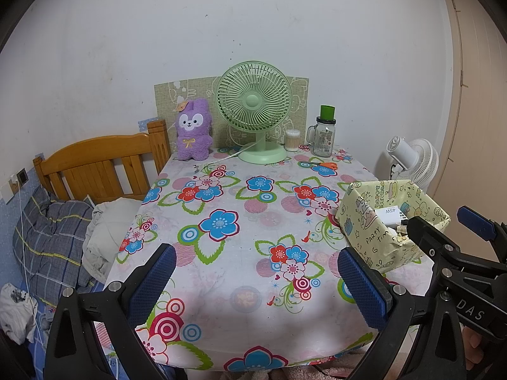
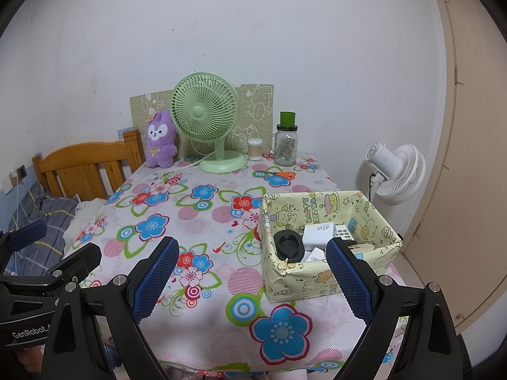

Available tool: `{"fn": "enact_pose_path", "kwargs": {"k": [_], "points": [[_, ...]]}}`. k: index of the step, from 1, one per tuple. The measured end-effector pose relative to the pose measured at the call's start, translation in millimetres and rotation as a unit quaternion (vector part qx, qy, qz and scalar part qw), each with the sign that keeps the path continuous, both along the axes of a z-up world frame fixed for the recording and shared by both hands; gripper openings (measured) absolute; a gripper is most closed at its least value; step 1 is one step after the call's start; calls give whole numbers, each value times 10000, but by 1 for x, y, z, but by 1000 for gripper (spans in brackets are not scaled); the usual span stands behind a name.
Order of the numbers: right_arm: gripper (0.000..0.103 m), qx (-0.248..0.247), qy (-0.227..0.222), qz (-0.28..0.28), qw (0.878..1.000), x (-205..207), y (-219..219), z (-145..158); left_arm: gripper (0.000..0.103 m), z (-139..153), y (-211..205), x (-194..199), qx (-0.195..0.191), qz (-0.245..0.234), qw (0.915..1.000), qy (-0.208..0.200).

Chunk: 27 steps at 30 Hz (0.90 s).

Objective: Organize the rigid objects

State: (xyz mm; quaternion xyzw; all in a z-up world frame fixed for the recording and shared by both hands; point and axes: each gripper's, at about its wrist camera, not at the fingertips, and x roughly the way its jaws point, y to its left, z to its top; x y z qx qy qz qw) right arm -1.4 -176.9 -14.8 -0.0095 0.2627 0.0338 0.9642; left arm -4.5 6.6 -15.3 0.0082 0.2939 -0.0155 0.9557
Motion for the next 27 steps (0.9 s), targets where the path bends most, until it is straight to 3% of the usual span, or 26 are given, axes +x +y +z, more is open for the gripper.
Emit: {"fn": "enact_pose_path", "kwargs": {"k": [27], "points": [[96,-2,35,-27,10000,-1,0,0,103,1,0,-1,-8,12,10000,15]]}}
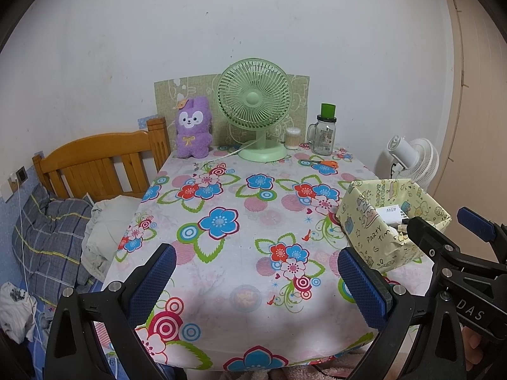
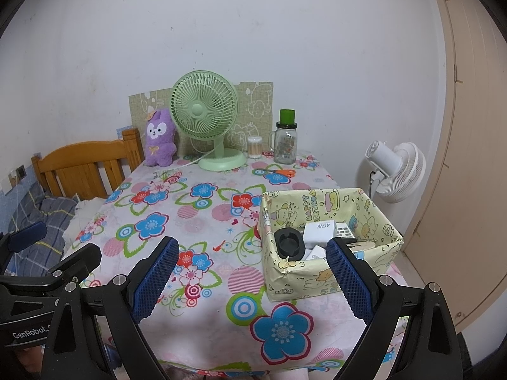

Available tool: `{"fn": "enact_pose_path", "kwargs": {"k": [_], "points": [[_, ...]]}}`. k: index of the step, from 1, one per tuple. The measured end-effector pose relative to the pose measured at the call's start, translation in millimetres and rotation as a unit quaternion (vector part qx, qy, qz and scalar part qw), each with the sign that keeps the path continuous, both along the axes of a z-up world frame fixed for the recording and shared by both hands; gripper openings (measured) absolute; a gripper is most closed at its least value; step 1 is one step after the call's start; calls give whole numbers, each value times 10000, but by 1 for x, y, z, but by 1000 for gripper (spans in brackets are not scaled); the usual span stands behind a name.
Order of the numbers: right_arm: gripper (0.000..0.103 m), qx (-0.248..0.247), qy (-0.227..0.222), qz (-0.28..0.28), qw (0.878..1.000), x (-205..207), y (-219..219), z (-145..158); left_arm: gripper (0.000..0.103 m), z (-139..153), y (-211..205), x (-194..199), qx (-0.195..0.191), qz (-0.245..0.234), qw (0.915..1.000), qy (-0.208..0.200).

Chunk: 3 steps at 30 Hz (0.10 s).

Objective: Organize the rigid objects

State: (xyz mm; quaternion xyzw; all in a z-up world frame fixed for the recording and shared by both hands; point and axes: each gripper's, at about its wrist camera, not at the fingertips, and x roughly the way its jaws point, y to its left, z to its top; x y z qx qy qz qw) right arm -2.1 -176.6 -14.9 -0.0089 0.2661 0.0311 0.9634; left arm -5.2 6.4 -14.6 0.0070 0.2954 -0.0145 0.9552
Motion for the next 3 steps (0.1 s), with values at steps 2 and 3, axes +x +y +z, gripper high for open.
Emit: {"fn": "enact_pose_path", "kwargs": {"k": [2,3], "points": [[96,4,7,-6,10000,0,0,0,103,0,0,0,-3,-2,10000,6],[96,4,12,-9,10000,0,0,0,103,-1,0,0,-6,-4,10000,9]]}}
